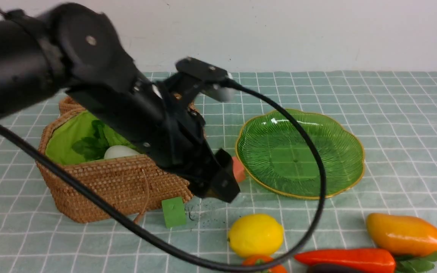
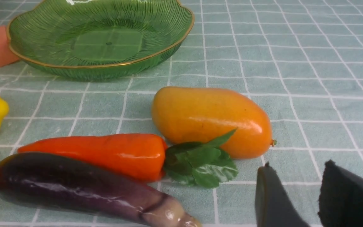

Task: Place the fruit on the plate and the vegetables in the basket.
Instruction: Grab a lemon with your left arm and place it on the plate on the right

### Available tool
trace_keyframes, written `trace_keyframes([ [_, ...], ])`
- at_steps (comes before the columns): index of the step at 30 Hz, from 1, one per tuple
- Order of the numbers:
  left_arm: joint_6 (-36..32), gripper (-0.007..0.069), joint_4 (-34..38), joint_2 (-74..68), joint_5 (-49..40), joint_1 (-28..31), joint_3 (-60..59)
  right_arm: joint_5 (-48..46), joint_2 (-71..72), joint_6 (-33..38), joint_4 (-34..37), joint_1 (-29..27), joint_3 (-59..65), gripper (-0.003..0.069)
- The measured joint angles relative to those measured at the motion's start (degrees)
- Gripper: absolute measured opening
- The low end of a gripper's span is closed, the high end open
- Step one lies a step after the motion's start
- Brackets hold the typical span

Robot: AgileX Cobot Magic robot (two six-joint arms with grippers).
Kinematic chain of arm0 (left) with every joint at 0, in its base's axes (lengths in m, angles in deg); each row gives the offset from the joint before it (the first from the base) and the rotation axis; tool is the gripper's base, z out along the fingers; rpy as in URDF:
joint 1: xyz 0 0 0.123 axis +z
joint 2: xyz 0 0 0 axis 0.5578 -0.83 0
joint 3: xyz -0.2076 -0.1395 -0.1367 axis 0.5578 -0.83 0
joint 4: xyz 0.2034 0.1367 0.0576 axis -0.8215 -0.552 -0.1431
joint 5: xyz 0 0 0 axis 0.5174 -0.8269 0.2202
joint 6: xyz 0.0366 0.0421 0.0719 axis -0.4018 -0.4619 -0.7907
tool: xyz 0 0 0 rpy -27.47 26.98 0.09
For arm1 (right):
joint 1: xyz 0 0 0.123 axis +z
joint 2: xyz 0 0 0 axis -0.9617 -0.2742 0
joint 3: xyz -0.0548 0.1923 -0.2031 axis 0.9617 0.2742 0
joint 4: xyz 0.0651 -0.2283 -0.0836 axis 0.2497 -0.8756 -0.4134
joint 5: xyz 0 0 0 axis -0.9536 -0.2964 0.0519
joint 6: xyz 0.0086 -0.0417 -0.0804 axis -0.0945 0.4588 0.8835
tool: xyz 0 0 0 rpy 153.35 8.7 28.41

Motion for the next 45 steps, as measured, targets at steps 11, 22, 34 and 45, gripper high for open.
trace_keyframes([
  [11, 24.8, 0.0634, -30.6, -14.1, 6.6, -15.8, 7.2, 0.0, 0.0, 0.0, 0.0, 0.0, 0.0, 0.0242],
  [22, 28.2, 0.0635, -31.7, -22.9, -0.3, -16.6, 15.1, 0.0, 0.0, 0.0, 0.0, 0.0, 0.0, 0.0242],
  [34, 28.2, 0.0591, -32.7, -25.9, -1.1, -16.6, 15.1, 0.0, 0.0, 0.0, 0.0, 0.0, 0.0, 0.0242],
  [45, 25.6, 0.0563, -34.2, -25.6, -1.8, -16.3, 15.1, 0.0, 0.0, 0.0, 0.0, 0.0, 0.0, 0.0242],
])
